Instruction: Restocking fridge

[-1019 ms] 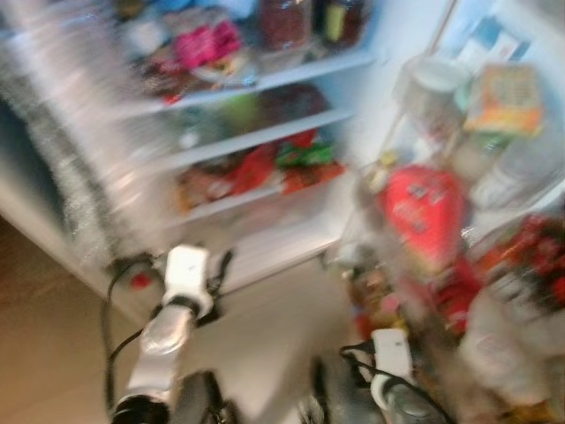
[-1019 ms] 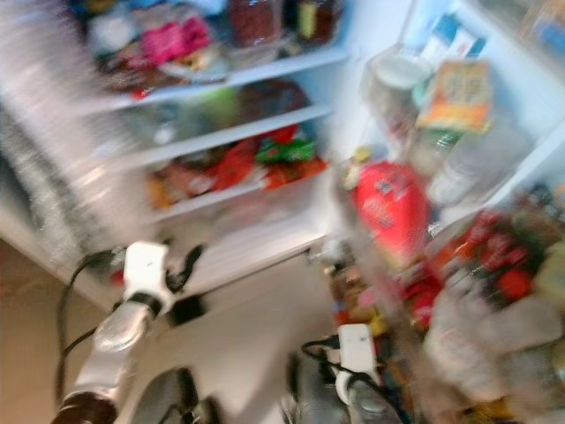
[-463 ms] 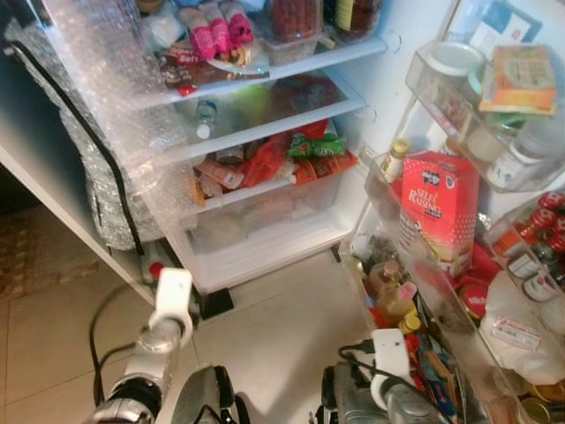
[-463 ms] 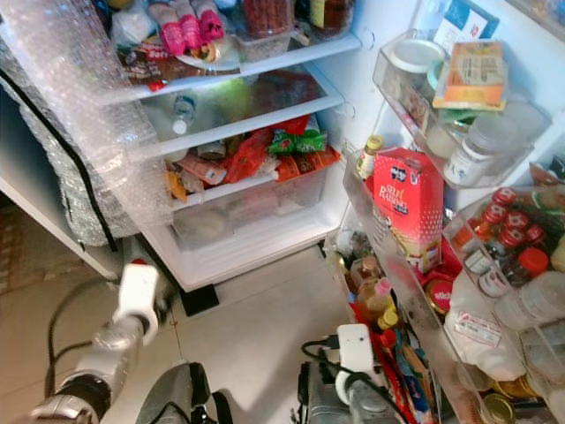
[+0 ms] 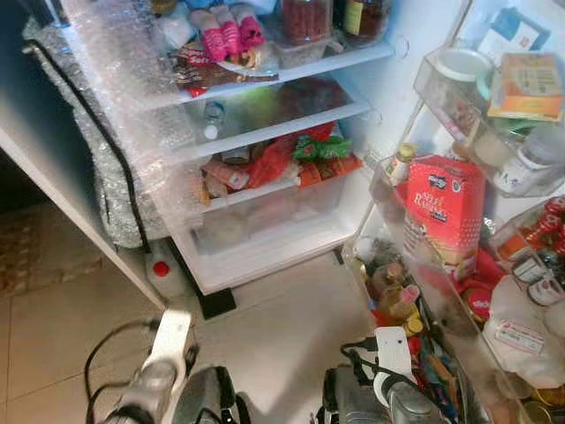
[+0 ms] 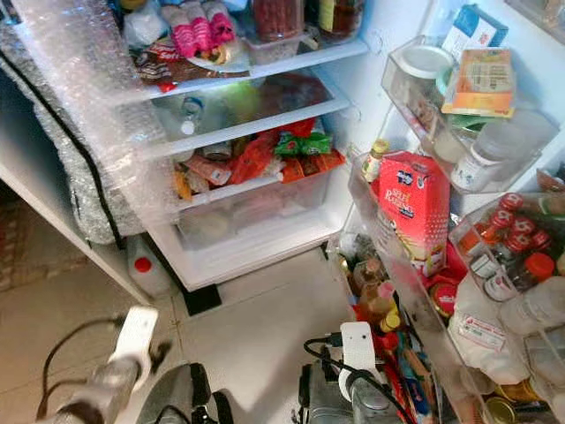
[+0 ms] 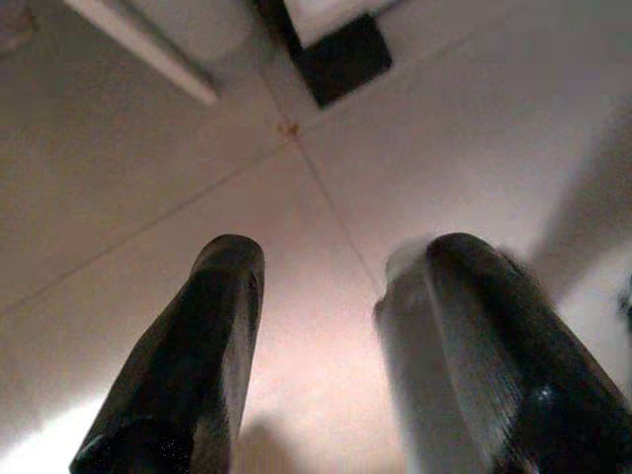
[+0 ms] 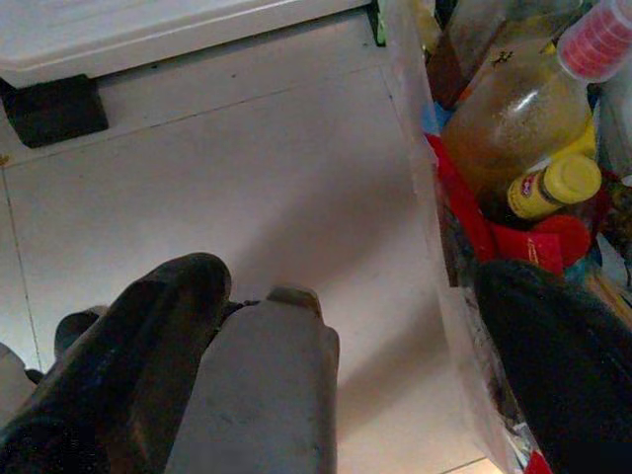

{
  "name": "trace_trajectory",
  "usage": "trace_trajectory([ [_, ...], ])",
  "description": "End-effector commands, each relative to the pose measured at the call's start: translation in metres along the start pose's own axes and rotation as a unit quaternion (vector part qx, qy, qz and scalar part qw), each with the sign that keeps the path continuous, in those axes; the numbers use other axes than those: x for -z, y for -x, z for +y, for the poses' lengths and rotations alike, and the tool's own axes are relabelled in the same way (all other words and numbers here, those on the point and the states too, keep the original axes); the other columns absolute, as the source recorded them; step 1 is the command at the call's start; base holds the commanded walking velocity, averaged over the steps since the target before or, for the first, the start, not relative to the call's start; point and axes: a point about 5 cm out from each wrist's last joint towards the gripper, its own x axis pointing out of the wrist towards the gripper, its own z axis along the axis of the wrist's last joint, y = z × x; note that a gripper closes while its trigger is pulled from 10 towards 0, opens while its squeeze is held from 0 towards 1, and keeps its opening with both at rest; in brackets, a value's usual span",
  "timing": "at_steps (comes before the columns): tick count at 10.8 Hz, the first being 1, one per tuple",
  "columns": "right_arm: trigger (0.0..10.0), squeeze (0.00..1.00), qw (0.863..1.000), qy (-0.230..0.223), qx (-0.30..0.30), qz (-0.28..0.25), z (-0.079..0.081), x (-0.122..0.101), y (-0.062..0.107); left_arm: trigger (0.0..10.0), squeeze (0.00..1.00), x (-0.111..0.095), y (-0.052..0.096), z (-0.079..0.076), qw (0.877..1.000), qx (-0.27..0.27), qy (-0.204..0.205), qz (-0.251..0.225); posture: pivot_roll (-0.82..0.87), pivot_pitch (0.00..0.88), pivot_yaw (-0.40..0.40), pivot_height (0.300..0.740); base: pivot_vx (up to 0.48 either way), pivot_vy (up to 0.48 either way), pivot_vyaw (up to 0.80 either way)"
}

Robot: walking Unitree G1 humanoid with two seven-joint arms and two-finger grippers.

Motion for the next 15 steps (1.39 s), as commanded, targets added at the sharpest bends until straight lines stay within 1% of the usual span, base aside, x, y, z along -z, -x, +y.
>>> trace_trajectory([
  [1, 10.0, 0.00, 1.000, -0.009, 0.006, 0.016, -0.001, 0.008, 0.002, 10.0, 0.00, 0.018, 0.003, 0.001, 1.000, -0.001, -0.014, 0.027, -0.19, 0.173, -0.009, 0.647, 0.000, 0.000, 0.00],
  [2, 10.0, 0.00, 1.000, -0.010, 0.007, 0.017, -0.001, 0.008, 0.002, 10.0, 0.00, 0.024, 0.005, 0.003, 0.999, -0.005, -0.004, 0.034, -0.20, 0.175, -0.009, 0.647, 0.000, 0.000, 0.00],
  [4, 10.0, 0.00, 1.000, -0.013, 0.005, 0.020, 0.000, 0.009, 0.002, 10.0, 0.00, 0.034, 0.008, 0.004, 0.999, -0.008, 0.002, 0.039, -0.20, 0.182, -0.010, 0.647, 0.000, 0.000, 0.00],
  [8, 10.0, 0.00, 1.000, -0.017, 0.008, 0.024, 0.000, 0.010, 0.002, 10.0, 0.00, 0.028, 0.007, 0.003, 1.000, -0.013, 0.006, 0.017, -0.20, 0.186, -0.010, 0.647, 0.000, 0.000, 0.00],
  [13, 10.0, 0.00, 0.999, -0.024, 0.003, 0.026, 0.001, 0.010, 0.002, 10.0, 0.00, 0.031, 0.008, 0.001, 1.000, -0.011, 0.008, 0.016, -0.20, 0.186, -0.008, 0.735, 0.000, 0.000, 0.00],
  [15, 10.0, 0.00, 0.999, -0.024, 0.000, 0.027, 0.001, 0.011, 0.002, 10.0, 0.00, 0.031, 0.008, -0.001, 1.000, -0.008, 0.008, 0.015, -0.20, 0.183, -0.009, 0.740, 0.000, 0.000, 0.00],
])
